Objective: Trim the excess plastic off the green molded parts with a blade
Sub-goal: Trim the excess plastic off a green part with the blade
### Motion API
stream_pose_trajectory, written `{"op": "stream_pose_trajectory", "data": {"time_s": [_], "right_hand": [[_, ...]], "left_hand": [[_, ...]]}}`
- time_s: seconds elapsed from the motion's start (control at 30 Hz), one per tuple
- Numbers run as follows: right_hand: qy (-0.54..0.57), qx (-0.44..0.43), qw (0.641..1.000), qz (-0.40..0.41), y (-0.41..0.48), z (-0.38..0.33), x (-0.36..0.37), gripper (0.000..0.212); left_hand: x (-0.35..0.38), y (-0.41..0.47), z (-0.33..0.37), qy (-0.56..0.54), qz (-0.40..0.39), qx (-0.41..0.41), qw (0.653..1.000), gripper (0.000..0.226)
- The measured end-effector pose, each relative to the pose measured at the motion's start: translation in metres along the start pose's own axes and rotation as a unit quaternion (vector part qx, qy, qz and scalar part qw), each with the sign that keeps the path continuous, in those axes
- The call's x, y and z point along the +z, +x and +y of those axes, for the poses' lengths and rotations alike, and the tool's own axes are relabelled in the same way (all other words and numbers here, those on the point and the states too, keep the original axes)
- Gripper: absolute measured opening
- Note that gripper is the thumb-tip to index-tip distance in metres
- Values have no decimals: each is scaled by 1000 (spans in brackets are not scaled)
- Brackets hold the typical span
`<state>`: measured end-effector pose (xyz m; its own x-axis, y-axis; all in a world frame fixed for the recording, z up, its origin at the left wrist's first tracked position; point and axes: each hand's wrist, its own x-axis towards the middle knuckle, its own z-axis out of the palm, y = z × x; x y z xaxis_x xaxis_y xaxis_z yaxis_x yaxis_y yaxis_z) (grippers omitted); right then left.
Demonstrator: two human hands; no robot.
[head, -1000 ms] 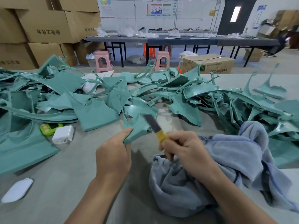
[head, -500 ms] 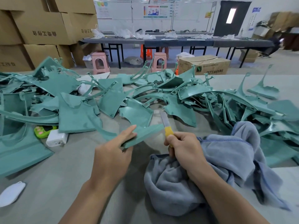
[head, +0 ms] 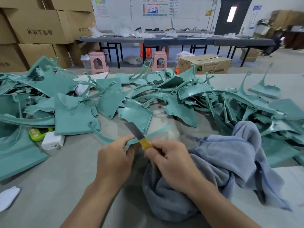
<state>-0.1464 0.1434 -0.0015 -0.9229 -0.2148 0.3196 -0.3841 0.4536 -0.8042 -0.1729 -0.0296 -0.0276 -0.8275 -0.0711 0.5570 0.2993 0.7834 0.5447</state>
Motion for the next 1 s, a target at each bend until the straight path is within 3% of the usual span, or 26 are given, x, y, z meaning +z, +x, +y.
{"op": "stream_pose_trajectory", "data": {"time_s": [0.07,0.17,0.23,0.3,0.37,0.43,0.53,0.57,0.67,0.73,0.8,0.9,1.0], "right_hand": [[-73,33,996,25,3,4,2,38],[-172,171,961,134,12,15,-11,42],[-171,211,944,188,15,22,-22,37],[-95,151,969,169,11,20,-24,33],[-33,52,995,73,3,7,-12,30],[-84,0,996,20,1,4,1,30],[-176,102,973,112,14,19,-7,33],[-145,155,966,148,17,23,-14,32],[148,211,938,232,21,31,-28,31],[307,218,899,225,21,29,-33,33],[429,210,863,165,21,30,-37,33],[459,179,869,41,20,28,-41,29],[448,169,878,7,22,26,-36,28]], "left_hand": [[2,1,-2,-21,-24,-6,999,11],[0,2,-4,-46,-14,13,999,18],[-2,1,-3,-50,0,21,999,25],[-2,2,-3,-37,6,29,999,27],[-1,1,-2,-9,10,33,999,27],[-1,1,-2,5,16,24,1000,25],[-2,2,-3,-14,19,14,1000,30],[-2,2,-3,-16,19,18,1000,32],[-4,1,-2,-65,23,14,997,31],[-5,-1,2,-116,33,8,993,26],[-9,-1,8,-146,38,9,989,19],[-13,0,16,-150,64,15,987,20],[-12,-2,19,-122,78,11,989,39]]}}
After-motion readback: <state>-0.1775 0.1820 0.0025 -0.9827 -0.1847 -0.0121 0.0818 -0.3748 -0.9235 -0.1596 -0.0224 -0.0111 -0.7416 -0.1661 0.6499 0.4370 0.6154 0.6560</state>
